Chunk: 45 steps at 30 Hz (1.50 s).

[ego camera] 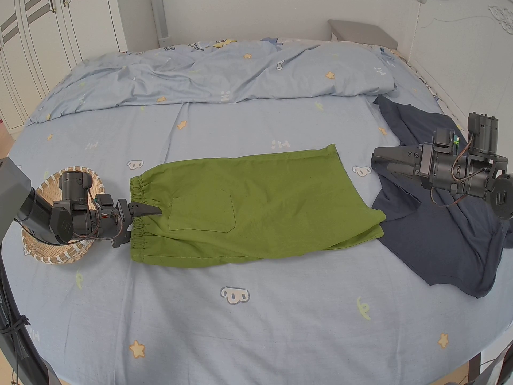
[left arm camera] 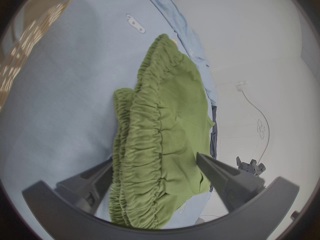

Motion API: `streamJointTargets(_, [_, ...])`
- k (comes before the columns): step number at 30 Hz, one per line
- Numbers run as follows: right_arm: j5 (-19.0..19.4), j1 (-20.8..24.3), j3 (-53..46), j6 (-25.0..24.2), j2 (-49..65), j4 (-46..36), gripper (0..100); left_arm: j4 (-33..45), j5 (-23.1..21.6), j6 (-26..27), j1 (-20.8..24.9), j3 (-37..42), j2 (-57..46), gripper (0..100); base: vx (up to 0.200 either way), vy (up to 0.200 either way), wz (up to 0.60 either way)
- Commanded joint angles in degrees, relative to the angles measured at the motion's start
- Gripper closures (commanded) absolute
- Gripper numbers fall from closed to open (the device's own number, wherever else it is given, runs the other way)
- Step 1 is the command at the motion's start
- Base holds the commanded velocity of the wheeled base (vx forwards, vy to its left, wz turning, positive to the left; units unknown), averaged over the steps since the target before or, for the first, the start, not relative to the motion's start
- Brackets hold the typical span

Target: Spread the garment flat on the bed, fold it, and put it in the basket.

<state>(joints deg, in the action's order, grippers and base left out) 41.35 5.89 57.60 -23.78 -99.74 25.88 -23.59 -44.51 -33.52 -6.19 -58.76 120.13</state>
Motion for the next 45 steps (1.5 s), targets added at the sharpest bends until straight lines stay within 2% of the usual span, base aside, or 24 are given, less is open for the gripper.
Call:
streamJointTargets(1, [0.05, 0.09, -0.12, -0.12, -0.19, 0.22, 0, 0.30, -0.14, -0.67, 0.04, -0.74, 0.46, 100, 0.000, 0.000, 0.00])
streamJointTargets(8, [0.05, 0.09, -0.12, -0.21, -0.19, 0.22, 0, 0.56, -1.37, -4.01, 0.39, -1.62, -0.16, 100, 0.000, 0.000, 0.00])
streamJointTargets(12, [0.13, 0.09, -0.03, -0.21, -0.28, 0.22, 0, 1.97, -3.74, -5.94, 0.30, -2.15, -1.74, 100, 0.000, 0.000, 0.00])
streamJointTargets(13, [-0.22, 0.09, 0.14, -0.30, -0.80, 0.14, 0, 5.13, -4.27, -5.94, 0.13, -3.12, -3.93, 100, 0.000, 0.000, 0.00])
streamJointTargets(14, [-0.22, 0.09, 0.14, -0.30, -0.80, 0.14, 0, 5.13, -4.27, -5.94, 0.13, -3.12, -3.93, 100, 0.000, 0.000, 0.00])
streamJointTargets(15, [-0.31, -0.26, 0.58, -0.39, -1.95, 0.05, 0, 10.93, -4.27, -5.50, -0.31, -5.49, -5.69, 100, 0.000, 0.000, 0.00])
streamJointTargets(16, [-0.31, -0.35, 0.67, -0.39, -2.12, -0.04, 0, 12.34, -4.27, -5.32, -0.40, -6.10, -6.04, 100, 0.000, 0.000, 0.00])
streamJointTargets(17, [-0.31, -0.53, 0.85, -0.39, -2.39, -0.22, 0, 17.26, -4.18, -4.09, -0.66, -8.04, -7.19, 100, 0.000, 0.000, 0.00])
streamJointTargets(18, [-0.31, -0.61, 0.93, -0.39, -2.47, -0.22, 0, 17.79, -4.18, -3.92, -0.66, -8.21, -7.36, 100, 0.000, 0.000, 0.00])
streamJointTargets(19, [-0.31, -0.70, 1.37, -0.39, -3.00, -0.57, 0, 23.24, -4.10, 0.04, -1.45, -9.88, -8.33, 100, 0.000, 0.000, 0.00])
streamJointTargets(22, [-0.39, -1.14, 2.34, -0.30, -6.08, -0.66, 0, 31.67, -4.27, 8.21, -4.62, -12.17, -8.59, 100, 0.000, 0.000, 0.00])
streamJointTargets(26, [-0.48, -1.93, 5.24, 0.05, -10.03, -3.73, 0, 39.76, -4.27, 15.07, -6.64, -15.60, -8.24, 100, 0.000, 0.000, 0.00])
streamJointTargets(34, [-0.57, -1.85, 11.48, 4.36, -16.71, -15.33, 0, 41.61, -3.83, 17.53, -6.20, -15.86, -8.33, 100, 0.000, 0.000, 0.00])
streamJointTargets(45, [-0.39, 0.79, 13.15, 4.98, -20.23, -20.26, 0, 41.61, -3.74, 17.62, -5.58, -15.68, -8.15, 100, 0.000, 0.000, 0.00])
